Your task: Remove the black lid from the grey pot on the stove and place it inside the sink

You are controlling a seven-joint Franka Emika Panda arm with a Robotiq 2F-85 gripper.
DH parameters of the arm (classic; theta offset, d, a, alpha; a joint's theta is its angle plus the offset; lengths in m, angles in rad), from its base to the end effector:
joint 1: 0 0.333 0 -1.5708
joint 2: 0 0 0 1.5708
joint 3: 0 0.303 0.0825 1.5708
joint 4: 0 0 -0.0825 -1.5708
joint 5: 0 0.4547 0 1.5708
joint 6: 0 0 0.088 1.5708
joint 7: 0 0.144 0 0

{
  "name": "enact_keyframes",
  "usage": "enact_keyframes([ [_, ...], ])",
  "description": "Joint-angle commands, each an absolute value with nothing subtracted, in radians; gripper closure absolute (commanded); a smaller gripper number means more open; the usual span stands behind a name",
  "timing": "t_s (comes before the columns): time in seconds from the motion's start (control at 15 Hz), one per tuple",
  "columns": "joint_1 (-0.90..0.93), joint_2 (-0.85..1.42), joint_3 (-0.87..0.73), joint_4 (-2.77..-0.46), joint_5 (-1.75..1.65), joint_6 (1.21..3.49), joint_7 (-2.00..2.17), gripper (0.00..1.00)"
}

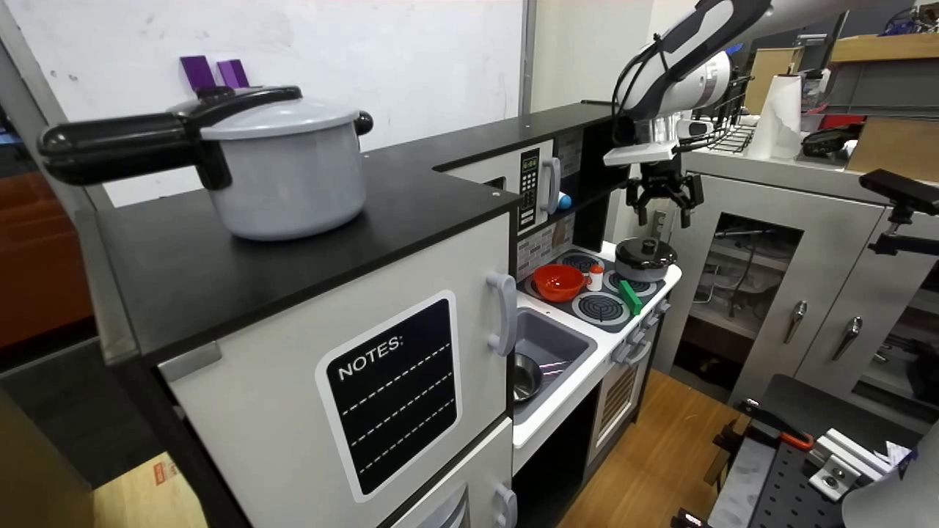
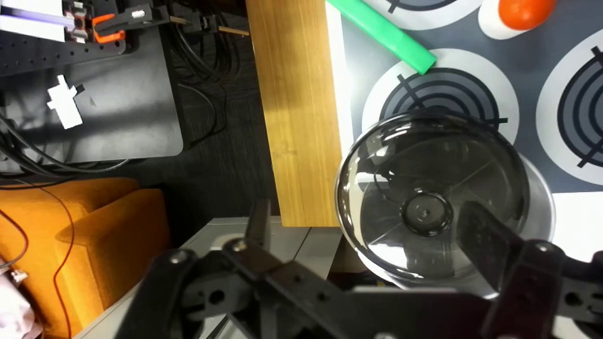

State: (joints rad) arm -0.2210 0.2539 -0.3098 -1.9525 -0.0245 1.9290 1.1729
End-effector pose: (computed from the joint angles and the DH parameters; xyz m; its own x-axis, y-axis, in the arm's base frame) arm 0.5305 -0.3153 0.2471 -0.1237 -0.9922 -0.0129 -0.9532 0.1152 0.2795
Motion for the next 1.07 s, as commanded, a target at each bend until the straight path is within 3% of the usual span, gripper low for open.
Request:
enact_keyframes([
  [0.0,-0.230,0.294,-0.306,-1.913,0.019,1.924,1.207,0.00],
  [1.0,-0.238,0.334,-0.304,-1.848,0.025,1.977,1.106,0.00],
])
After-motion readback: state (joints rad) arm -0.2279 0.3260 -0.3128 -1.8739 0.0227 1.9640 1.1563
